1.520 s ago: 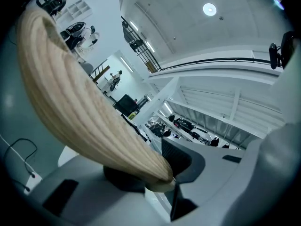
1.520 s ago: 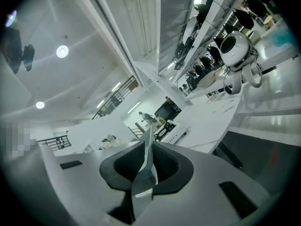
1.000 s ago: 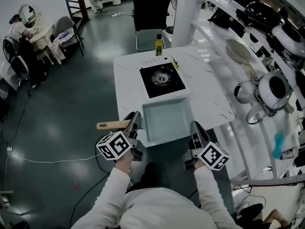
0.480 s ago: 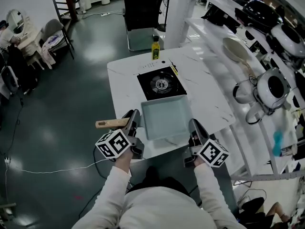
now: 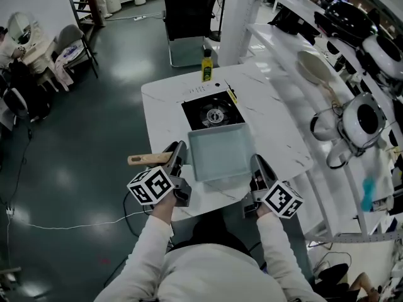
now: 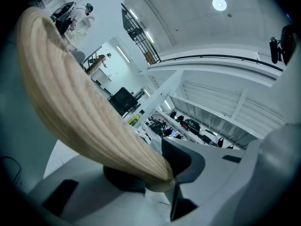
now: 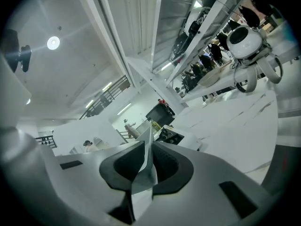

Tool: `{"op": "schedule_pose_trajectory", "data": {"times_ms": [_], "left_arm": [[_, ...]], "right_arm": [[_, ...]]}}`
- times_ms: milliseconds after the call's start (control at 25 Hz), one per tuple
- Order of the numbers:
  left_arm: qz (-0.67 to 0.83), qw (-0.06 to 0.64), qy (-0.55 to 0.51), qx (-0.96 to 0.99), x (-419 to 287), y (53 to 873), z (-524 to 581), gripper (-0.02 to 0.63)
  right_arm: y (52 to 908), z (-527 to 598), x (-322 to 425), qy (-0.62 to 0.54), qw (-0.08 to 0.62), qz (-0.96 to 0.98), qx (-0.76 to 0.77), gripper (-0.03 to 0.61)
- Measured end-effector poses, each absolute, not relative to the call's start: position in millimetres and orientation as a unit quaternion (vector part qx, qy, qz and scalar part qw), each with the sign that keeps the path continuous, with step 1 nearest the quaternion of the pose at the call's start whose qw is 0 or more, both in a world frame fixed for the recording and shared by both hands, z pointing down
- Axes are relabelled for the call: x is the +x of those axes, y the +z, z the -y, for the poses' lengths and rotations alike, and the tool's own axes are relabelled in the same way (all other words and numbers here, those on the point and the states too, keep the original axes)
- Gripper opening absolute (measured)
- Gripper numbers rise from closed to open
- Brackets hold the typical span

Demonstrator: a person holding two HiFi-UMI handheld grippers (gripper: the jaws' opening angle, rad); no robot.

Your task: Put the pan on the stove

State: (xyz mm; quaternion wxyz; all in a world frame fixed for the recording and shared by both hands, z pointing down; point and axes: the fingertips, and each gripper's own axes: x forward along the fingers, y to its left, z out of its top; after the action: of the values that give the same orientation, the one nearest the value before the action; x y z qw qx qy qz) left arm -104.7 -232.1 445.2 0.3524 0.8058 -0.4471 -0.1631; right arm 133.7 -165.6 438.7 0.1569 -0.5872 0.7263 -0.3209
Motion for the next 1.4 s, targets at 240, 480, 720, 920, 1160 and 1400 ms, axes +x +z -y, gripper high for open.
{"op": "schedule_pose_trajectory", "data": {"times_ms": [240,480,720,920,1160,1400], "left_arm": [[0.459,0.349,-0.161,0.801,-103,448,257,0.124],[0.465,0.35,-0.156,0.798,-95,451,283,0.124],[0.473,0.348,-0.149,0.796,-88,453,315,0.124],[0.478,0.347,-0.149,0.793,-87,456,340,0.124],[0.485,0.347,-0.147,0.789,-87,458,364,0.124],[0.493,0.346,-0.147,0.785,-92,463,384,0.124]], "right_arm": [[443,196,137,-0.325,0.147,-0.734,-0.577,0.063],[448,227,143,-0.332,0.149,-0.741,-0.565,0.062],[454,261,151,-0.336,0.134,-0.743,-0.563,0.064],[457,287,153,-0.336,0.124,-0.746,-0.561,0.064],[461,314,153,-0.337,0.11,-0.751,-0.557,0.064],[466,339,147,-0.334,0.094,-0.76,-0.549,0.067]]}}
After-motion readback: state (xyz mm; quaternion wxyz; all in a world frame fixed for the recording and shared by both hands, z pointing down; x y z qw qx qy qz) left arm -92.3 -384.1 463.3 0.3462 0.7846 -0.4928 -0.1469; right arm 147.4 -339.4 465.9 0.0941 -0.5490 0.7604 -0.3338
